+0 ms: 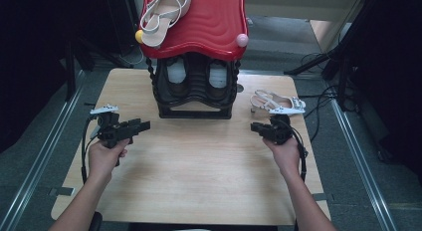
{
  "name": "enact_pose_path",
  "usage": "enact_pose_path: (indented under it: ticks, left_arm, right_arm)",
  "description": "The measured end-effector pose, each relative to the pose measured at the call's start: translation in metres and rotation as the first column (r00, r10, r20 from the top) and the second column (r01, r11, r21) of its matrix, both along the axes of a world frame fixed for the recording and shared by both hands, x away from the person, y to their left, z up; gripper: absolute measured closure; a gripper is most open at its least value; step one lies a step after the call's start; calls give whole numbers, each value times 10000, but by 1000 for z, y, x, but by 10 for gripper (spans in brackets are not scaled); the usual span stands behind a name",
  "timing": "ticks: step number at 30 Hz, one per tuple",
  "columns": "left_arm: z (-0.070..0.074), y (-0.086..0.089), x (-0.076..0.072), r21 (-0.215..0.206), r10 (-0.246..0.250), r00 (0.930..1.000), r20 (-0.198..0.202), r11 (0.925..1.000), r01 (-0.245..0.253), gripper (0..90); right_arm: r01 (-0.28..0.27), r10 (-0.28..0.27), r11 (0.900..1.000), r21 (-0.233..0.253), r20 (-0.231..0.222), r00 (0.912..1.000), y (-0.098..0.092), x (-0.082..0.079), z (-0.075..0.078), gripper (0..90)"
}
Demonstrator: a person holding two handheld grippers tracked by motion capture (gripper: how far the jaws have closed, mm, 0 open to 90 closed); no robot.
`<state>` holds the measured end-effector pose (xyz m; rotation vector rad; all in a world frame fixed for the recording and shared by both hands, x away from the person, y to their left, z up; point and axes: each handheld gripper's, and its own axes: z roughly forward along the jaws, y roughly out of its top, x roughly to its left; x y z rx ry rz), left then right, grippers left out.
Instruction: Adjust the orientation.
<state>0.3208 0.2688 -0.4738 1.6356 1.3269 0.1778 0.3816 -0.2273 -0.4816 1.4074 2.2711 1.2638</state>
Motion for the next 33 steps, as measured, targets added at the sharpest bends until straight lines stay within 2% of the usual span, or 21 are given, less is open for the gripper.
enact_pose_path:
  ticks: [5,12,14,19,20,22,24,26,33]
  left_arm:
    - [0,-1,-1,31,-105,9999,35,9999,105,449]
    - [0,-3,-1,34,-244,9997,16,9997,244,450]
    - [0,-3,-1,16,-239,9997,35,9997,239,449]
    - [0,-2,-1,-67,-322,9994,119,9995,323,450]
    - [0,-2,-1,40,-323,9993,187,9995,322,456]
    - [0,-2,-1,185,-355,9991,225,9992,351,461]
    - [0,-1,-1,11,-357,9993,106,9994,357,455]
    - [-1,-1,-2,141,-356,9993,117,9993,354,454]
    - [0,0,-3,147,-318,9994,123,9994,316,454]
  right_arm:
    - [534,-534,9986,-16,-125,9985,-8,23,4,900]
    - [1234,-1234,9924,18,-4,9924,-8,56,18,900]
    - [1453,-1453,9892,179,25,9894,-7,66,17,900]
    - [1909,-1909,9815,-115,37,9816,-4,82,11,900]
    - [2001,-2003,9794,-276,-23,9797,-3,86,9,900]
    - [2172,-2178,9753,-392,-100,9759,-3,89,5,900]
    - [2317,-2329,9715,-504,-197,9723,-5,90,1,900]
    - [2426,-2436,9697,-298,-379,9691,-10,89,0,900]
    - [2154,-2166,9748,-576,-155,9761,-12,85,0,900]
